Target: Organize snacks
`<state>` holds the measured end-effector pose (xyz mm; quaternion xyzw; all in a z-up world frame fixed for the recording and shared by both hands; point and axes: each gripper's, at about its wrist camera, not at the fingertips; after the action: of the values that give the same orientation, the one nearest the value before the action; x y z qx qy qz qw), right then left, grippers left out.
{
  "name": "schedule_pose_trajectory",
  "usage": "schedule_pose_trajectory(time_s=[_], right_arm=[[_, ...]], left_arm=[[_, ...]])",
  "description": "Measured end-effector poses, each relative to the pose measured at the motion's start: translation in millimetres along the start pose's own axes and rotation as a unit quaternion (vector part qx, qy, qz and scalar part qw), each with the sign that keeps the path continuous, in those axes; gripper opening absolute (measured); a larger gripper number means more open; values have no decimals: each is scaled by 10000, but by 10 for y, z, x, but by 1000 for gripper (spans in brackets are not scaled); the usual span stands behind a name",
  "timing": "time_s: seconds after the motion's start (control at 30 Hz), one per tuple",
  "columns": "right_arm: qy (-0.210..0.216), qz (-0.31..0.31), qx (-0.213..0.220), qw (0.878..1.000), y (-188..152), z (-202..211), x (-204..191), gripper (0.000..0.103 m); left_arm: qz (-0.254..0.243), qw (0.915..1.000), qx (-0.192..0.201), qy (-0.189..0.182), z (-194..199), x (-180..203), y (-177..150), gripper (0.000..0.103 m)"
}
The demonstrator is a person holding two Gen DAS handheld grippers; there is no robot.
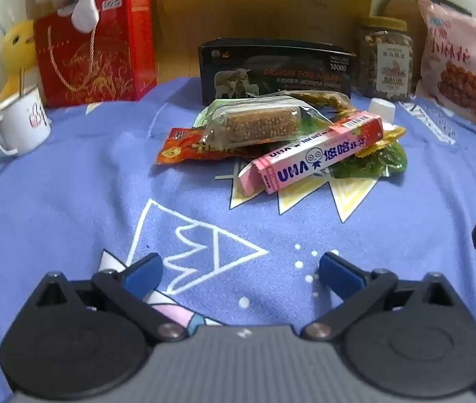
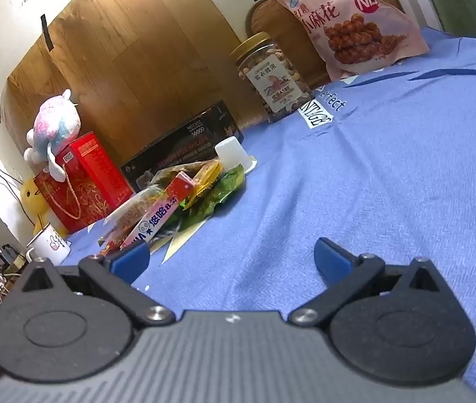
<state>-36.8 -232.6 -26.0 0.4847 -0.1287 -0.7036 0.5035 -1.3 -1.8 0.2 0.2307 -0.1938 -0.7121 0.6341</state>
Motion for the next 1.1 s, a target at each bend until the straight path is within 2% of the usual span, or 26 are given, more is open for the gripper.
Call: schedule_pose_trajectory(time_s=[0.07,0.1,0.13,0.17,0.3,0.33,0.37,0.4,0.47,0.5,0.57,0.63,0.73,0.8,0.83,0.87,0.93,1.0,1.1], right_arm=[[45,-51,13,10000,12,20,13,103],[-53,45,-6,10000,23,17,-26,103],[-105,122,30,9999,-5,7,-54,103],[-107,121,16,9999,-9,4,-66,103],[-68,155,-125,9998,39,1,-86,103],[13,160,-140,9998,50,-16,-63,99],[91,260,-167,9995,94,-23,-81,87],[121,372,-210,9990,139,-46,-107,81],[225,541,-293,9979,240,-114,-142,61],[314,571,-345,9973,310,-159,-154,56],[469,630,-427,9960,490,-297,-215,35],[508,746,-404,9951,641,-440,-313,30],[625,717,-489,9943,854,-730,-416,30],[738,604,-833,9920,901,-944,-400,29],[625,500,-1040,9914,863,-1030,-383,27],[677,410,-1140,9903,807,-1028,-354,26],[775,282,-1143,9900,593,-849,-304,27],[727,498,-1079,9903,405,-647,-313,28],[638,549,-894,9924,170,-339,-248,38]], left_arm=[[-122,9999,98,59,20,89,-18,103],[-92,9998,179,-77,27,68,-51,103],[-5,9998,39,-201,-6,21,-21,103],[49,9992,95,-375,0,-44,-26,103],[-357,9965,283,-701,51,-216,-104,103],[-369,9964,298,-707,59,-255,-113,102],[-307,9964,391,-680,70,-298,-132,98],[-246,9959,529,-691,111,-376,-129,98],[-201,9939,747,-789,197,-505,-71,94],[-132,9922,800,-943,235,-581,4,91],[32,9875,802,-1354,240,-674,143,76],[254,9799,650,-1869,170,-740,296,67],[580,9701,418,-2319,-61,-789,459,64],[738,9643,201,-2533,-248,-764,525,58],[803,9605,0,-2665,-351,-735,548,43],[829,9553,-141,-2835,-418,-720,524,36],[728,9595,42,-2721,-353,-664,467,36],[478,9620,126,-2684,-302,-594,372,36],[160,9545,43,-2979,-206,-563,278,39]])
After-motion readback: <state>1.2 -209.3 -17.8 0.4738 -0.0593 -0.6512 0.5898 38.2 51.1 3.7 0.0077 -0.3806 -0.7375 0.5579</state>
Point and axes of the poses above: each gripper's, at about its wrist camera, not at the fingertips, and z roughly against the way its jaws point, x to its right, y to its top, and after that the axes turned 10 degrees about -x, right-handed
